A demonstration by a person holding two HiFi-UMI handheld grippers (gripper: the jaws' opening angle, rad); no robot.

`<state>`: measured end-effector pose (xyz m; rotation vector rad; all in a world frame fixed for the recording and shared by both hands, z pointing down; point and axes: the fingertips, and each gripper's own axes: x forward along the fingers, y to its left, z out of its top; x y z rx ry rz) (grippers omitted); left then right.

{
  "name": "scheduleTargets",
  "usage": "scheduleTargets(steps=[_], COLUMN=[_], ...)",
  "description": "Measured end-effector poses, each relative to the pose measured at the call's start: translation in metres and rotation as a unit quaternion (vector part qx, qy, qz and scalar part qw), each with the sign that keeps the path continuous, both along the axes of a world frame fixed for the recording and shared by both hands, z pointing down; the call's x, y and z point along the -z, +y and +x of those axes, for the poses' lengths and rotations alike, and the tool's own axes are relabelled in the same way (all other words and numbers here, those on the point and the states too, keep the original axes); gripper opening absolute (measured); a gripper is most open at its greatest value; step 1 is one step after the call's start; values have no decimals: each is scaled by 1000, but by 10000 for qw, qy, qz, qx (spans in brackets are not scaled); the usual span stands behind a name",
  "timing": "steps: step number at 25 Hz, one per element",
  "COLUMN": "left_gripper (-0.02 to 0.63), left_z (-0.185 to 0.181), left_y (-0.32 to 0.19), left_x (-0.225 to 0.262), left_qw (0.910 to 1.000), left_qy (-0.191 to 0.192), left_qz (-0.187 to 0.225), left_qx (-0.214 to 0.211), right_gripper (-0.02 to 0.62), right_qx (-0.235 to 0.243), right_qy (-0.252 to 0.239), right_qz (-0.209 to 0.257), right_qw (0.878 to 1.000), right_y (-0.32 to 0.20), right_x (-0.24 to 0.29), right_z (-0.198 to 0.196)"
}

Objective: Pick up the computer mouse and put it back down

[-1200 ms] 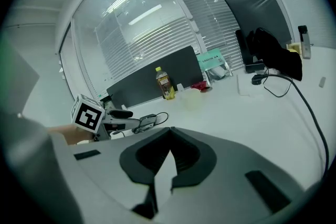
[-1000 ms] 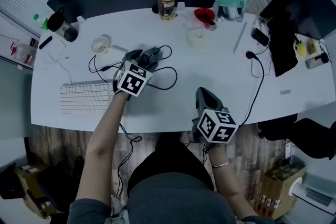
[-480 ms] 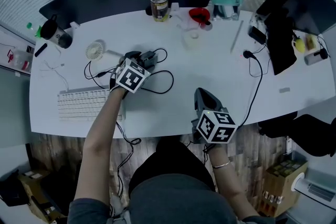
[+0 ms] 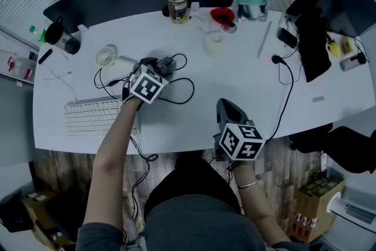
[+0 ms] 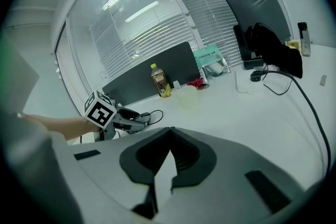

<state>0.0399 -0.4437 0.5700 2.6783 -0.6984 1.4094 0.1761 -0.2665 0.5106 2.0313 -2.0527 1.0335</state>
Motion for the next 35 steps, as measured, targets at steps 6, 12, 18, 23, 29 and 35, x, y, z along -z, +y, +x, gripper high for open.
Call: scheduleTargets(steps=[6, 12, 18, 23, 29, 35], left_gripper=[298, 299, 299, 299, 299, 299], left_z=[-4, -8, -13, -20, -28, -39], left_y=[7, 21, 44, 73, 109, 142], left_x=[23, 53, 72, 79, 79, 73], left_qw=[9992, 9973, 9960, 9958, 9956, 9957], left_qy=[225, 465, 674, 735, 750, 706], left_qz=[257, 433, 380, 207, 50, 13], left_qx=[196, 357, 457, 499, 564, 600], right_gripper=[5, 5, 5, 5, 5, 5], right_qx=[4, 61, 110, 128, 130, 141], right_qy=[17, -1, 6, -10, -21, -36], right_qz=[14, 78, 191, 255, 324, 360], right_qw=[10000, 10000, 9998, 9996, 9994, 9992], right_y=[11, 21, 34, 48, 67, 88], right_x=[2, 9, 18, 24, 28, 31], right_z=[-4, -17, -31, -43, -59, -75])
